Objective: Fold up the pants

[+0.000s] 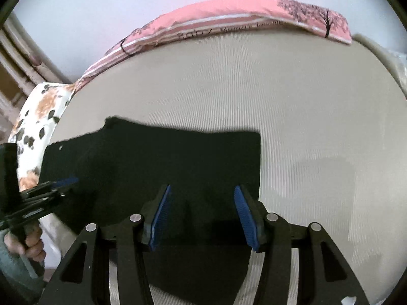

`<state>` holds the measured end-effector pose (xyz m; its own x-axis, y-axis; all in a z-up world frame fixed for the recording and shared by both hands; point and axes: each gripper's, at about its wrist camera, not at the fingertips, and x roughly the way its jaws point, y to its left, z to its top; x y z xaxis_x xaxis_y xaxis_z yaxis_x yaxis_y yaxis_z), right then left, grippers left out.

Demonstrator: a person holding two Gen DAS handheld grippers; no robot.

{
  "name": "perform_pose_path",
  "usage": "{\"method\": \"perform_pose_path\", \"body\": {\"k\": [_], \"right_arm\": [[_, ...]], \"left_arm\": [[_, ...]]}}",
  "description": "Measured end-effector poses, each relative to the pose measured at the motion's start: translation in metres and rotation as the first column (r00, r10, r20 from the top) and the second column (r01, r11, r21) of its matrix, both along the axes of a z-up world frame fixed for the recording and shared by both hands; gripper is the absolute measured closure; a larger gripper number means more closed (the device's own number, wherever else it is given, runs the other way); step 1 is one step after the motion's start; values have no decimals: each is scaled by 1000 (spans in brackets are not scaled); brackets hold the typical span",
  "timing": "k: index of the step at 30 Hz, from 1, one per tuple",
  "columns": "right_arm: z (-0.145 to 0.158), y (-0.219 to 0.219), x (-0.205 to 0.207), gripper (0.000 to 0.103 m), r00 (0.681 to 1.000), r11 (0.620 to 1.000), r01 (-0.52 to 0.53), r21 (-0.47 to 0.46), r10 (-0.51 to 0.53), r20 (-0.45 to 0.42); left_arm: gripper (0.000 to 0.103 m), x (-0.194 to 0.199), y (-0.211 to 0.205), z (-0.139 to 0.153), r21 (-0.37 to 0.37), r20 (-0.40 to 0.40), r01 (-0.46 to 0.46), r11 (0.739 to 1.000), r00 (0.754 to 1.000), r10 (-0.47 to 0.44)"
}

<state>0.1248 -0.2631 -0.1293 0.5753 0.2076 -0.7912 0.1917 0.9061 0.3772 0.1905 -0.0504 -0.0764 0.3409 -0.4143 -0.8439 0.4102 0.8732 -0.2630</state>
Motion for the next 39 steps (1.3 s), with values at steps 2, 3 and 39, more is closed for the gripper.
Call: {"method": "perform_pose_path", "body": {"k": [2,3,39], "right_arm": [[-3,-2,13,54,1000,999,10,-33,-10,-5],[-4,-2,20,54,1000,999,14,-52,-14,-12],[-22,34,1,52,998,967,-29,-253,14,-64]], "left_arm": [[65,8,-10,4,16,69,12,1000,997,-14],[64,13,-17,2,43,91,8,999,996,-12],[53,-22,-25,-29,168,130,26,986,990,-48]]}}
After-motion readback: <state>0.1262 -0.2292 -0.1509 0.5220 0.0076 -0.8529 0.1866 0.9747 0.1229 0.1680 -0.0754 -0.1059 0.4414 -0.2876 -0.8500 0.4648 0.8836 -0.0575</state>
